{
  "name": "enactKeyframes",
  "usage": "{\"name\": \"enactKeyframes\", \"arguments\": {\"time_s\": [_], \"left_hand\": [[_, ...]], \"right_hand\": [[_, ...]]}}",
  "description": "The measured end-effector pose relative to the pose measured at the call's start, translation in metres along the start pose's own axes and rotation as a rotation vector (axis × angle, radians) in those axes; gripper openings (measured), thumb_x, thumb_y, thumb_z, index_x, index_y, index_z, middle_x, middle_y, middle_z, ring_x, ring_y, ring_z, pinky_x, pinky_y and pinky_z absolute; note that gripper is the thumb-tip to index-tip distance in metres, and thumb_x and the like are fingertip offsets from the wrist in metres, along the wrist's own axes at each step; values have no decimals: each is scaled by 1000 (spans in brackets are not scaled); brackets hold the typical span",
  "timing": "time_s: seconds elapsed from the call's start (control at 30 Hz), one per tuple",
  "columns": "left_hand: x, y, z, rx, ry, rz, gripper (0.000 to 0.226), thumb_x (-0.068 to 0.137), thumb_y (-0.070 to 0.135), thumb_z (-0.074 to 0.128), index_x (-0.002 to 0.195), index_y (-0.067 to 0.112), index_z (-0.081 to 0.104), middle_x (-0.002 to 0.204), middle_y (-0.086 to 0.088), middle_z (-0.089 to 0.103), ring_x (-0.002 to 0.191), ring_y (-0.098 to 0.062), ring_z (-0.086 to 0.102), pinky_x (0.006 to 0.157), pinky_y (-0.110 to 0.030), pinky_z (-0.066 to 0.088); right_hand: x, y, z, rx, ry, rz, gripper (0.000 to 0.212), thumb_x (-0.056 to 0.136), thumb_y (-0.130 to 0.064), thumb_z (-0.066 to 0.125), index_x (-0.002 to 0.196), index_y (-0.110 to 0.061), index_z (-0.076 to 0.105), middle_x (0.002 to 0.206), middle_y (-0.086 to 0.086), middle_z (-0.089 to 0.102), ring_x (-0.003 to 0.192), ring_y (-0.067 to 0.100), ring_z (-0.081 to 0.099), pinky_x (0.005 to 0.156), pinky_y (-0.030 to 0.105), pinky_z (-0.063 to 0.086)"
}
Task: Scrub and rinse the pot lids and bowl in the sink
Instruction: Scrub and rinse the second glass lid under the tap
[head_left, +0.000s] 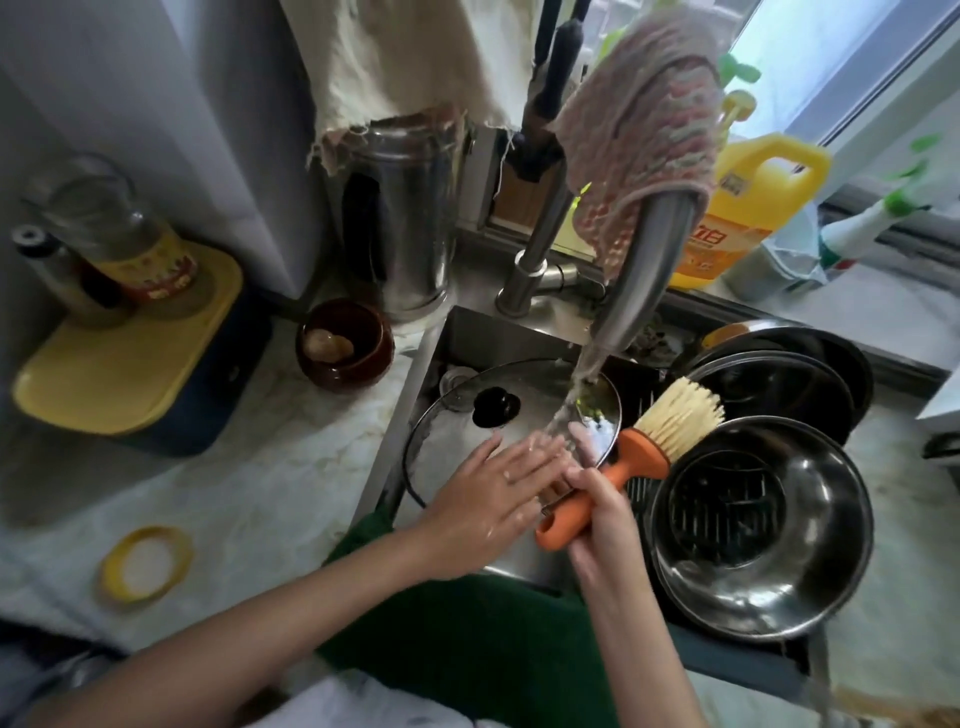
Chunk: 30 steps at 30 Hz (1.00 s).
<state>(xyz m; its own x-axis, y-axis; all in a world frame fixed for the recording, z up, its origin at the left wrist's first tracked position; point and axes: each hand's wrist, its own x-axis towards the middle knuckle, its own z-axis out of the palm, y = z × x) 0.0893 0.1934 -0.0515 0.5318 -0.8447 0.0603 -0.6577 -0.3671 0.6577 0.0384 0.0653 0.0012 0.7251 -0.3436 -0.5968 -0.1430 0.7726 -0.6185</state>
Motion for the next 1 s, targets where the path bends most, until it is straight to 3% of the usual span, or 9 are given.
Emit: {"name": "enactKeyframes", "arguments": {"time_s": [0.07, 0.13, 0.3, 0.4, 0.67, 0.77, 0.87, 1.0], "left_hand": [[-9, -10, -3, 33, -44, 0, 55, 100, 47, 21, 150, 36, 2, 158, 16, -9, 145, -3, -12, 118, -31, -11], [1, -18, -3, -28, 31, -77, 64, 93, 58, 26, 150, 36, 9, 159, 17, 0, 145, -1, -4, 119, -36, -5], [28, -16, 1, -347, 311, -203, 45, 96, 35, 30, 140, 31, 40, 146, 19, 37, 137, 2, 29, 117, -42, 21], [28, -5, 10, -493, 459, -352, 40, 94, 34, 39, 132, 30, 50, 140, 17, 44, 131, 1, 38, 109, -36, 36], [84, -33, -12, -551, 278, -693, 44, 103, 25, 28, 147, 16, 32, 156, -2, 24, 144, -14, 21, 117, -31, 18], [57, 13, 8, -303, 272, -585, 55, 97, 34, 17, 150, 20, 21, 158, 5, 16, 146, -12, 11, 120, -35, 10], [53, 20, 12, -297, 319, -465, 60, 91, 34, 18, 150, 23, 21, 157, 10, 17, 146, -6, 9, 120, -34, 7], [85, -15, -7, -449, 330, -640, 46, 102, 24, 26, 147, 17, 31, 156, 1, 24, 144, -13, 20, 118, -32, 18]], "right_hand": [[-1, -3, -4, 72, 2, 4, 46, 88, 9, 37, 128, -10, 51, 110, 21, 68, 95, 28, 69, 72, 31, 58], [-1, -5, -6, 100, 24, -22, 48, 87, 9, 37, 130, -9, 50, 111, 23, 67, 95, 30, 69, 71, 32, 58], [-7, -16, -3, 115, 65, -111, 46, 90, 10, 35, 128, -9, 53, 104, 18, 71, 89, 29, 71, 71, 33, 59], [-19, -27, -7, 72, 60, -151, 47, 89, 9, 35, 127, -12, 55, 108, 19, 69, 94, 30, 70, 78, 35, 59], [-42, -34, -18, -27, 22, -191, 54, 72, 0, 46, 122, -15, 57, 110, 18, 69, 96, 31, 69, 81, 34, 58], [-45, -37, -20, -27, 19, -193, 55, 71, -2, 47, 124, -16, 57, 110, 17, 69, 95, 29, 70, 77, 32, 59], [-45, -37, -22, -17, 14, -190, 55, 72, -1, 47, 123, -17, 57, 112, 17, 69, 96, 29, 69, 78, 33, 58], [-44, -42, -20, -25, -2, -202, 53, 72, -1, 44, 119, -18, 59, 108, 17, 70, 93, 28, 70, 77, 32, 58]]}}
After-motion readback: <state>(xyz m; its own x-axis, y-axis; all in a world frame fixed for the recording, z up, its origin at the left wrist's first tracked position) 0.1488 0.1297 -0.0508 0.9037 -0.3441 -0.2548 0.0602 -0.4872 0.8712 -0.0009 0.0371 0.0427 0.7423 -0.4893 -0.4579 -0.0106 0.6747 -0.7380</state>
